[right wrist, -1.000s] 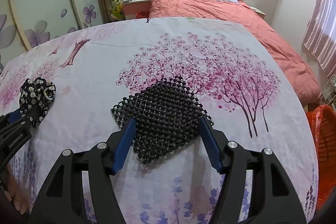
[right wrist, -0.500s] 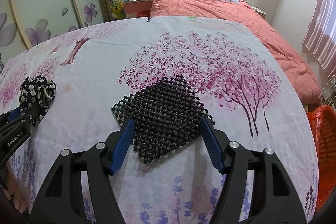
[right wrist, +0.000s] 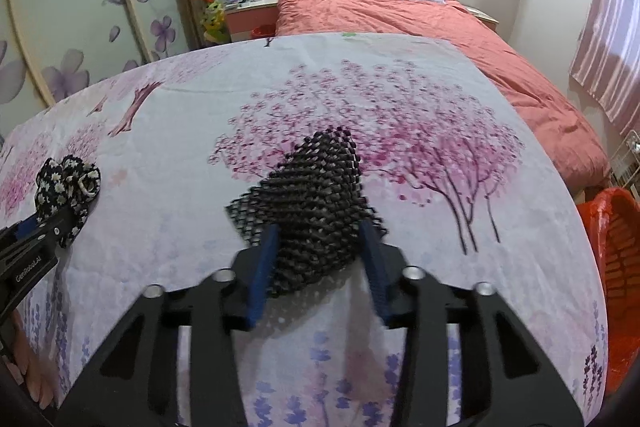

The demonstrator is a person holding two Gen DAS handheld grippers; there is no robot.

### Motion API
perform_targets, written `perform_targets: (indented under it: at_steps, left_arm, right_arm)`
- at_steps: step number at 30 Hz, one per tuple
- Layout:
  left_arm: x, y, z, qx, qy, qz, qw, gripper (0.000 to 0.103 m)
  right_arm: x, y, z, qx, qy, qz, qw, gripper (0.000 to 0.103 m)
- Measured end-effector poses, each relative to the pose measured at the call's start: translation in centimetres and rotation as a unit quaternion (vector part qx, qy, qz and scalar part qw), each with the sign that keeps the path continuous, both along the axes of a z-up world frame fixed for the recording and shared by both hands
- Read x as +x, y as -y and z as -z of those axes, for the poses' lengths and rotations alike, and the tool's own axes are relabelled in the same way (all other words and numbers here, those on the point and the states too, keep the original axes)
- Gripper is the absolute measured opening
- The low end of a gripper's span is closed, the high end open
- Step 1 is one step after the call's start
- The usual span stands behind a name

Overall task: Collect trash
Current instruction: 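Grasp the floral scrunchie with the left tool while the right tool grasps the black mesh pad, then carry scrunchie and mesh pad over the orange basket and open both tools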

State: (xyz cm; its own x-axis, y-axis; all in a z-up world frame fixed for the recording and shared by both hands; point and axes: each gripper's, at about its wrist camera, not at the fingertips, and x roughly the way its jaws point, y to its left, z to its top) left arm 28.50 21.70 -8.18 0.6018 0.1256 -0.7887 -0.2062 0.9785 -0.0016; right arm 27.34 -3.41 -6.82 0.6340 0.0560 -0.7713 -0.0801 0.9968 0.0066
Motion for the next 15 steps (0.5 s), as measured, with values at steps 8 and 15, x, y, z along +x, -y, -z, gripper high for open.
perform_targets:
  at_steps: [8,15]
  left_arm:
    - [-0.2,-0.2,-0.1,-0.021,0.008,0.004,0.9997,0.039]
    - [-1.3,0.2,-0.3,-0.036,0.019,0.012,0.9991,0.02]
  right_arm:
    - [-1.4,2.8,0.0,0.006,0.003,0.011,1.0,0.013]
    - [-3.1,6.3,-0.5,0.009,0.008,0.028,1.0,0.013]
